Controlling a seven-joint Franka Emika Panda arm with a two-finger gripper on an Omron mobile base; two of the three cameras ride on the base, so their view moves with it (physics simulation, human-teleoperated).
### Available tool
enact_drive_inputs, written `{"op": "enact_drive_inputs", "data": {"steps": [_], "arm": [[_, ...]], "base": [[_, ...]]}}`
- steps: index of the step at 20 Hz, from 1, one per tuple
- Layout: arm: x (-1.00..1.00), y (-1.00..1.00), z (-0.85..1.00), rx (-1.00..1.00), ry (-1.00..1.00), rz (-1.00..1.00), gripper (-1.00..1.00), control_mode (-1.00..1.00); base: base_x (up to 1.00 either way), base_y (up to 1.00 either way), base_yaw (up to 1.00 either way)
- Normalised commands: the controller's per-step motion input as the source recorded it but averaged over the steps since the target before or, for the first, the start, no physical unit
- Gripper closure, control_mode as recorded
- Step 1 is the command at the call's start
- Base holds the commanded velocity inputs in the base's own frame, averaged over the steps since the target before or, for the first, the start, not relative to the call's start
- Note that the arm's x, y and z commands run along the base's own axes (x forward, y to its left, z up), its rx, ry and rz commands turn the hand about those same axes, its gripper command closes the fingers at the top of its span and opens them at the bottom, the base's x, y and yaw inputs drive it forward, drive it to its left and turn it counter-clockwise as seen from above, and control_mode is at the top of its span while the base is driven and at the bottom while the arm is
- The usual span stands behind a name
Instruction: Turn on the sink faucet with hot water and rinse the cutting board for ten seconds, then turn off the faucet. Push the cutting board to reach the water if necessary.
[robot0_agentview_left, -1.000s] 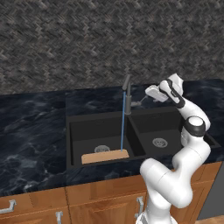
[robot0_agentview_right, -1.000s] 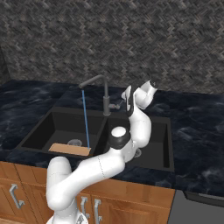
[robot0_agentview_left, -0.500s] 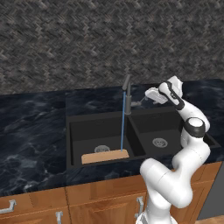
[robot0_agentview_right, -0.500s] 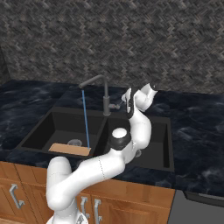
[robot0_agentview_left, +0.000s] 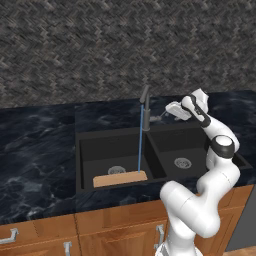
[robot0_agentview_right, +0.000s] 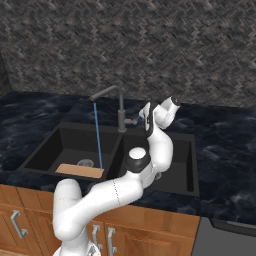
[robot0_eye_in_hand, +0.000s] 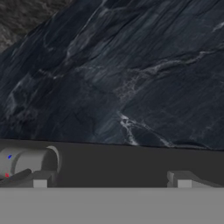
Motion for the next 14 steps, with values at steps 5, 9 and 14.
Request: {"op": "enact_drive_inputs", "data": {"steps": [5,9,14], "arm": [[0.0,0.03,-0.05,0.0,0.0,0.0,-1.0,-1.0],[0.0,0.1,-0.05,0.0,0.0,0.0,-1.0,-1.0],[0.0,0.19,-0.05,0.0,0.0,0.0,-1.0,-1.0]], "base": [[0.0,0.0,0.0],[0.0,0.0,0.0],[0.0,0.0,0.0]]}}
